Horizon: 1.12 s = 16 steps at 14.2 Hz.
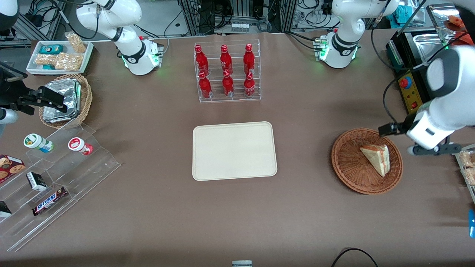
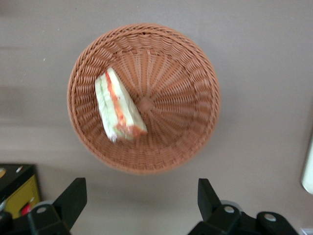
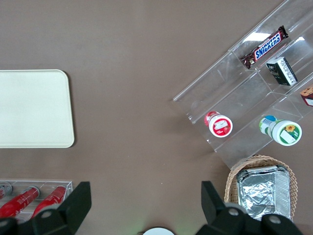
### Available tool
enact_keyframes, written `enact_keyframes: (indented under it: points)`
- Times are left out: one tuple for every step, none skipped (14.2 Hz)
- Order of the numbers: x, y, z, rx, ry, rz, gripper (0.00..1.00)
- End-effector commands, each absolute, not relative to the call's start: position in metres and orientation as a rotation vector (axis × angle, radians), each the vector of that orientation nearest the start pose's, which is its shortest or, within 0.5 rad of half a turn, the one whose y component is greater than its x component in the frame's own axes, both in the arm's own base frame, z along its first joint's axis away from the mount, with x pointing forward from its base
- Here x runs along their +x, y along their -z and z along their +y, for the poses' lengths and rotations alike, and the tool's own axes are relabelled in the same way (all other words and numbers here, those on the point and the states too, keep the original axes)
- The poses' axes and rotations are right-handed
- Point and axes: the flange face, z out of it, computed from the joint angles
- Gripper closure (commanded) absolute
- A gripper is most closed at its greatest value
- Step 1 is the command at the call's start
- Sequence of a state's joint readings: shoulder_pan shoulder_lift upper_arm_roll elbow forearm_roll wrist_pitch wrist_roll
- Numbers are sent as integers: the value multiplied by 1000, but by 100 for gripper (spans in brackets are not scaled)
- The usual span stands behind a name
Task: Place sandwich from basket to tray
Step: 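Lower the left gripper and close it on the wrapped sandwich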
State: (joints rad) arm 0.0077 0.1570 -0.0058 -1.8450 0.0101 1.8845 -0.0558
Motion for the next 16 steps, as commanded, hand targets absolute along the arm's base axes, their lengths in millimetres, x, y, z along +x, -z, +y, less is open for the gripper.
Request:
enact_keyframes:
  points:
    - [579,-385,14,-3127,-118,-96,0]
    - [578,-371,24,-3128,-96,-119,0]
    - [579,-358,32,-3128,-91,-143,0]
    - [580,-352,36,-3128,-91,-152,0]
    - [580,-349,42,-3127,-96,-171,0]
    - [580,-348,50,-3127,-99,-188,0]
    - [579,-346,54,-3127,-104,-211,0]
    - [579,-342,57,-3126,-108,-236,0]
    - [581,-339,57,-3130,-99,-285,0]
    - [582,-334,58,-3115,-77,-409,0]
    - [585,-326,58,-3087,-65,-572,0]
    - [586,-318,58,-3055,-55,-717,0]
    - [584,-310,57,-3035,-43,-795,0]
    - [581,-301,56,-3026,-29,-833,0]
    - [576,-290,56,-3025,-11,-858,0]
    - [573,-276,56,-3016,-2,-902,0]
